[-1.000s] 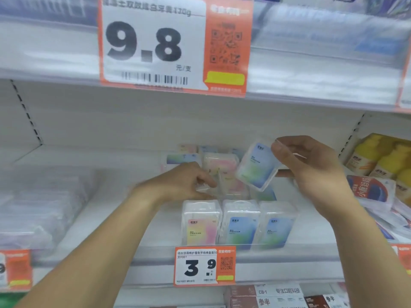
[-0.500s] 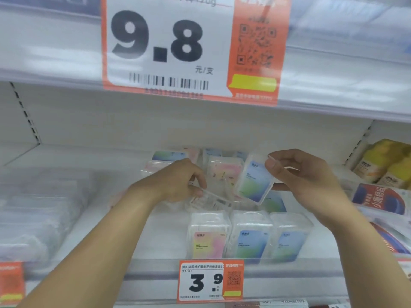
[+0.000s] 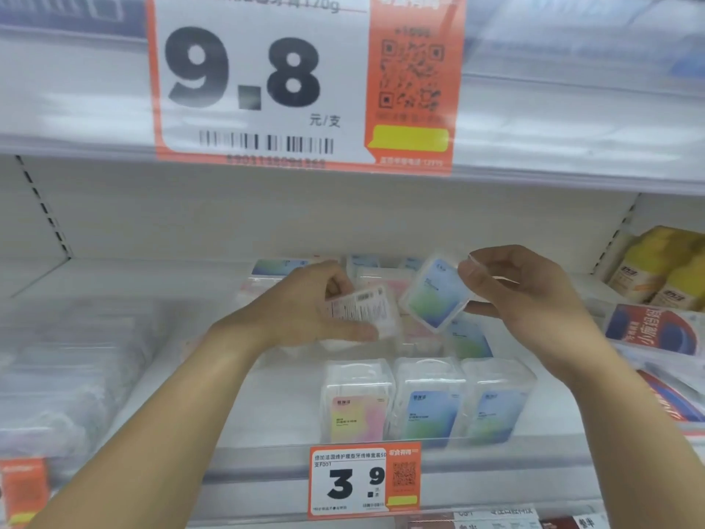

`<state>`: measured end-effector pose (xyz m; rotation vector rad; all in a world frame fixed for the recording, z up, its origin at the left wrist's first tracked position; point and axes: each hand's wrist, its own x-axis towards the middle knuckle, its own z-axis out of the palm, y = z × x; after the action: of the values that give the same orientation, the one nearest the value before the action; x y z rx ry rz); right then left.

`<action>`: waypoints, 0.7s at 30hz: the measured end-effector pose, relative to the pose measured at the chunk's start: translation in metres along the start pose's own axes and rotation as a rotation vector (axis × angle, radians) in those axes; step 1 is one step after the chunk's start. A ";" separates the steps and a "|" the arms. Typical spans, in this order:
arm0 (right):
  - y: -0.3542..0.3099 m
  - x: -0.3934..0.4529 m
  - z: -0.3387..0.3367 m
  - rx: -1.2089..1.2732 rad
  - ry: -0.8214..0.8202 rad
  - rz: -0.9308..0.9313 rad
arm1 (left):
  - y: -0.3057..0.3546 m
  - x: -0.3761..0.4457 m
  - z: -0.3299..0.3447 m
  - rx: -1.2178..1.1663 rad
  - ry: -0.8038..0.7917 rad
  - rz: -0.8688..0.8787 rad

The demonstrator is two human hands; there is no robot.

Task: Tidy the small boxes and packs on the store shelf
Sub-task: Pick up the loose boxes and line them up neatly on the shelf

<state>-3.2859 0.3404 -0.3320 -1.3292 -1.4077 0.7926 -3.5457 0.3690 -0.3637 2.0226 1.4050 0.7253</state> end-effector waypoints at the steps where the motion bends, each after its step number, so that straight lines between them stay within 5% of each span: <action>1: 0.000 0.000 0.000 0.016 0.014 0.012 | 0.003 -0.002 -0.001 -0.063 0.038 -0.015; 6: -0.002 -0.004 -0.003 -0.006 -0.129 0.009 | 0.018 -0.006 -0.010 -0.541 0.042 -0.257; 10: -0.008 -0.012 0.004 -0.036 -0.355 -0.015 | 0.015 -0.006 -0.014 -0.760 0.029 -0.274; 15: -0.011 -0.013 0.009 -0.259 -0.435 0.006 | 0.023 -0.009 -0.015 -0.713 -0.066 -0.154; 21: -0.013 -0.012 0.012 -0.465 -0.562 0.077 | 0.019 -0.007 -0.013 -0.469 0.107 -0.174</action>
<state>-3.3029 0.3284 -0.3257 -1.5881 -2.0885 0.9764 -3.5452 0.3584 -0.3424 1.5015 1.3014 0.9897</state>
